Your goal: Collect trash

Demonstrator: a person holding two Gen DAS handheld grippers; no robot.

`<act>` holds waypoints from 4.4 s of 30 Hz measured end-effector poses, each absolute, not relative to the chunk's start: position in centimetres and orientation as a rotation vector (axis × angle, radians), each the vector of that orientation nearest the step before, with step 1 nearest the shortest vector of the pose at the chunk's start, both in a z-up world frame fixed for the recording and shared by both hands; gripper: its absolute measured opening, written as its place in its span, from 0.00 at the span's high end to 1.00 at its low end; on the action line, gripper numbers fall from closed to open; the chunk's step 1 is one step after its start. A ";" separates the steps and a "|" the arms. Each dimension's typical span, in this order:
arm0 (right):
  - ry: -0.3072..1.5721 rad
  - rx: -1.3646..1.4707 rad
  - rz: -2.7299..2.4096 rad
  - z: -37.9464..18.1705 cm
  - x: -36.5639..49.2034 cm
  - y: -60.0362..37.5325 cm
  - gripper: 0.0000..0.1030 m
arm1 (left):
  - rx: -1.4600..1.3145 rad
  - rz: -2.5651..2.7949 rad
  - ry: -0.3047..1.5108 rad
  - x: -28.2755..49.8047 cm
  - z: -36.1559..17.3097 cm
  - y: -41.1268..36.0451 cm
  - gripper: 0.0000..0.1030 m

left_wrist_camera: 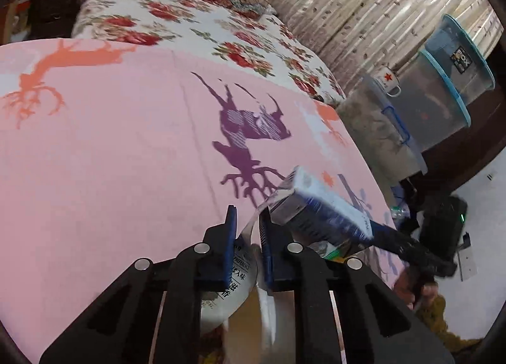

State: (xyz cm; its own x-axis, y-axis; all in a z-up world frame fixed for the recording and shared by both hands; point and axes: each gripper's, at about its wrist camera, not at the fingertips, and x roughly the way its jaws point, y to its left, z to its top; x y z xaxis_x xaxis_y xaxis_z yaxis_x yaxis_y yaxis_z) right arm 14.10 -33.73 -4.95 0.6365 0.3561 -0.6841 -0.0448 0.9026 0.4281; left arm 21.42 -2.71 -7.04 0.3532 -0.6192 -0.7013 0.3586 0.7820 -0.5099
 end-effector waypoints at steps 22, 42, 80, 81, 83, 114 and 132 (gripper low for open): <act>0.831 0.278 0.536 -4.6 12.8 -18.4 0.15 | -0.432 -0.497 0.991 15.8 -6.8 4.6 0.89; 0.625 0.437 0.369 -2.2 4.6 -27.1 0.41 | -0.436 -0.522 0.901 14.3 -3.3 5.4 0.92; 0.562 0.436 -0.544 -2.0 -2.9 -65.5 0.22 | 0.180 -1.086 1.093 19.6 -4.8 -63.5 0.62; 0.546 0.442 -0.547 -1.9 -3.2 -65.3 0.22 | 0.169 -1.095 1.078 19.6 -4.5 -62.9 0.62; 0.487 0.470 -0.548 -1.3 -4.3 -64.8 0.22 | 0.153 -1.101 1.044 19.4 -3.3 -61.4 0.65; 0.587 0.727 0.020 -6.1 3.3 -36.5 0.40 | 0.060 -0.484 0.849 9.1 -2.6 -8.3 0.70; 0.682 0.577 -0.009 -5.7 2.9 -29.0 0.32 | 0.089 -0.347 0.830 7.9 -4.8 -2.7 0.61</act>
State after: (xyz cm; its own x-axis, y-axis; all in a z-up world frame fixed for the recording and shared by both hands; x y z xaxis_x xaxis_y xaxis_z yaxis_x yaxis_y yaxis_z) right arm 2.90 -29.03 -5.68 0.7827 0.1763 -0.5969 0.1913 0.8444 0.5003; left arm 7.89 -2.68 -4.85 0.6226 -0.2668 -0.7357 0.3360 0.9402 -0.0567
